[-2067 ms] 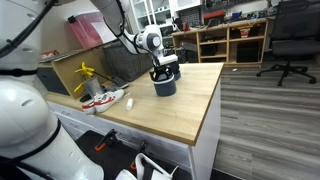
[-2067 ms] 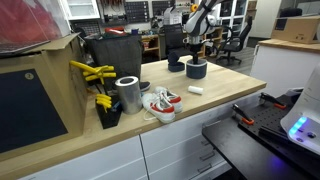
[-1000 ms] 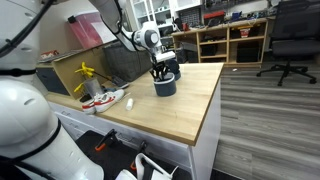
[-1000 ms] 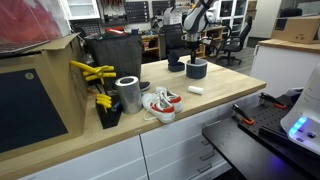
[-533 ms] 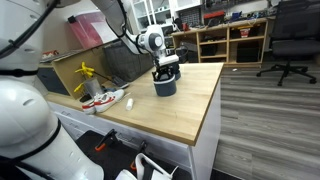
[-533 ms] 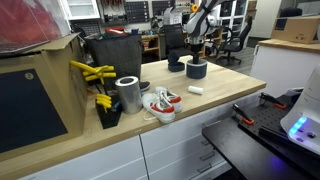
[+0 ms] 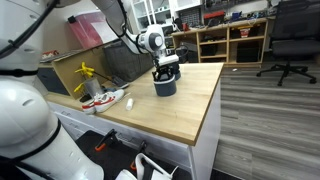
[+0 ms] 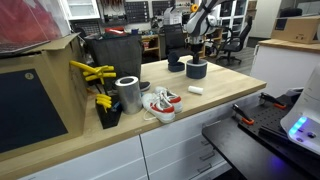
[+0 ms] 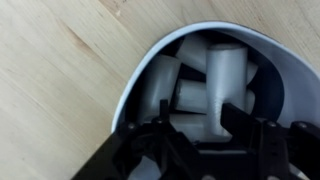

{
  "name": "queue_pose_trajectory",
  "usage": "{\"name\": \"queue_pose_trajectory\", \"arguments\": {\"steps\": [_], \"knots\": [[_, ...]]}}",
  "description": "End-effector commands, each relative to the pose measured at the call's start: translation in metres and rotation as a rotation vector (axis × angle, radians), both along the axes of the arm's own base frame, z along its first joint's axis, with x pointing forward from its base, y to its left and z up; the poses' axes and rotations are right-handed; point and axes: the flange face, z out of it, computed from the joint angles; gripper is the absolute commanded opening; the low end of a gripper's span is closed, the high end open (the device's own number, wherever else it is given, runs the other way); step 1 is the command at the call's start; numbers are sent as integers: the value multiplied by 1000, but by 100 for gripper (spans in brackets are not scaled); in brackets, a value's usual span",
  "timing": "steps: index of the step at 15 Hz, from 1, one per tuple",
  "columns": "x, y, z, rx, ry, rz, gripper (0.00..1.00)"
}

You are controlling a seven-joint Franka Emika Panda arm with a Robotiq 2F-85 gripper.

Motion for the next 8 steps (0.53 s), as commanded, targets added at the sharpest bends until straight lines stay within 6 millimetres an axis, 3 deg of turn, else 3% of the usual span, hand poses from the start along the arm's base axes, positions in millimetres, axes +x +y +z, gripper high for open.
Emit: {"name": "queue_pose_trajectory", "arguments": {"steps": [1, 2, 4, 6, 8], "knots": [[0, -1, 4, 15, 32, -23, 64], [0, -1, 6, 15, 33, -25, 61], [0, 0, 7, 15, 38, -28, 36], [0, 0, 7, 14, 47, -28, 26], [-1, 0, 8, 13, 55, -28, 28]]}}
